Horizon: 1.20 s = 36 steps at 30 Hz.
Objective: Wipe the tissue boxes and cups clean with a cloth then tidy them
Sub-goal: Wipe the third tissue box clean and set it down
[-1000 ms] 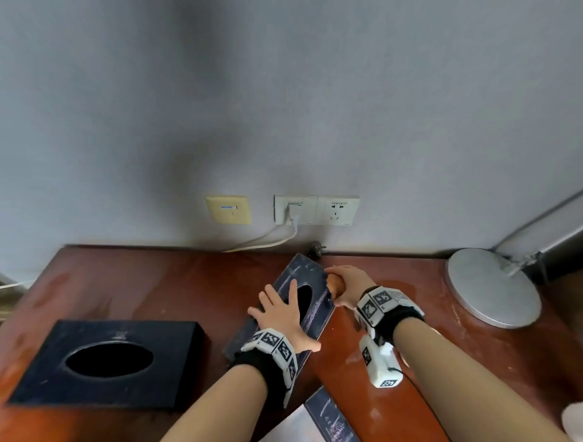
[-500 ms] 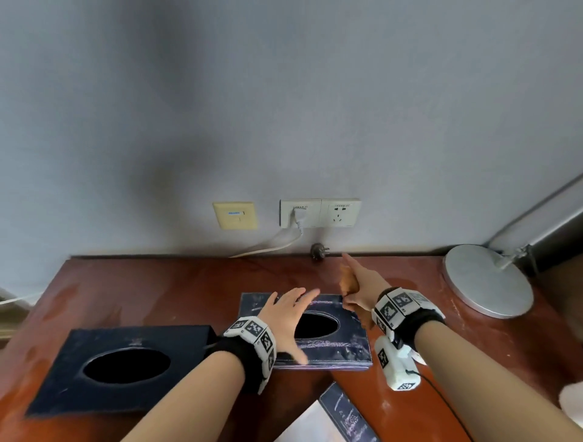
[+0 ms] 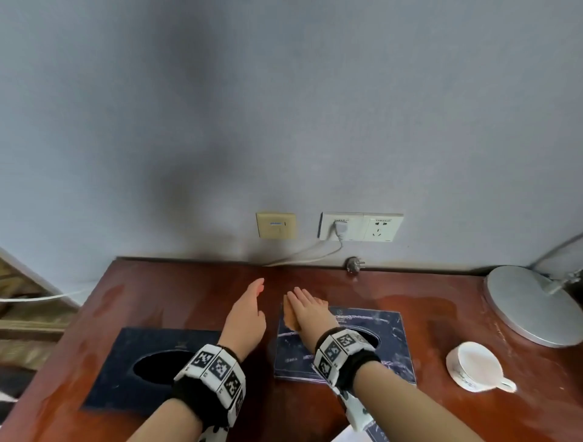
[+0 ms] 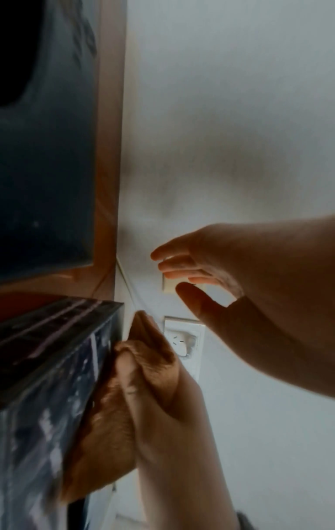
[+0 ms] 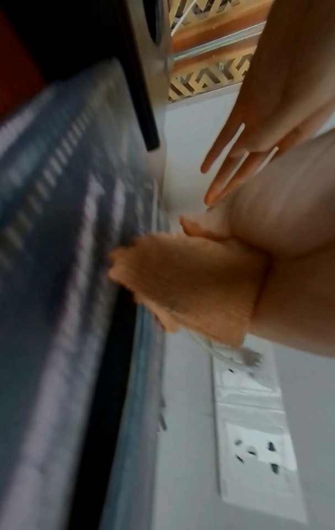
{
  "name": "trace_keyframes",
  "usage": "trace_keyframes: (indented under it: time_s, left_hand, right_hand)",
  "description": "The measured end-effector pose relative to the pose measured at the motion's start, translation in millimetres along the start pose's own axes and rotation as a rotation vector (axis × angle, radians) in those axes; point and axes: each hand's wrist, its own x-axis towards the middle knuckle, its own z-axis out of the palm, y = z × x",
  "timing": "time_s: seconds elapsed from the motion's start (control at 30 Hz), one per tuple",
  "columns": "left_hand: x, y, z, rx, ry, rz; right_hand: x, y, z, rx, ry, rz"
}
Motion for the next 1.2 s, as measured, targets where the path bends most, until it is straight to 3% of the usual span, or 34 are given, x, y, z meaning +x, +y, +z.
trace_keyframes:
  time_s: [0.13, 0.3, 0.37, 0.43, 0.53, 0.83, 0.97, 1.07, 1.2]
  left_hand:
    - [-6.1, 0.3, 10.6, 0.033, -0.084, 0.017]
    - [-13.0, 23.0, 32.2, 0.138, -0.186, 0.162]
    - [-7.5, 24.6, 44.6, 0.314, -0.207, 0.266]
    - [-0.1, 19.8, 57.7, 0.579, -0.247, 0.334]
    - [6.7, 10.6, 67.8, 0.791, -0.329, 0.333]
    - [-26.4, -3.5, 75.1, 0.816, -0.349, 0.307]
    - [-50.1, 0.8, 81.1, 0.692, -0.345, 0.463]
    - [-47.7, 10.6, 67.5, 0.685, -0.474, 0.494]
    - [-11.2, 18.4, 45.1, 0.717, -0.285, 0.375]
  right_hand:
    - [-3.0, -10.7, 24.0, 0.016, -0.086, 0.04]
    - [-14.9, 24.2, -18.7, 0.181, -0.066, 0.017]
    - [-27.1, 55.6, -33.7, 0.188, -0.105, 0.057]
    - [-42.5, 88.4, -36.6, 0.052, -0.192, 0.127]
    - [-64.3, 121.4, -23.3, -0.146, -0.314, 0.206]
    - [-70.9, 133.5, -9.2, -0.182, -0.304, 0.186]
    - [-71.3, 132.7, -9.5, -0.16, -0.305, 0.185]
    - [-70.9, 133.4, -9.8, -0.146, -0.296, 0.18]
    - [-72.2, 135.7, -7.3, -0.12, -0.287, 0.172]
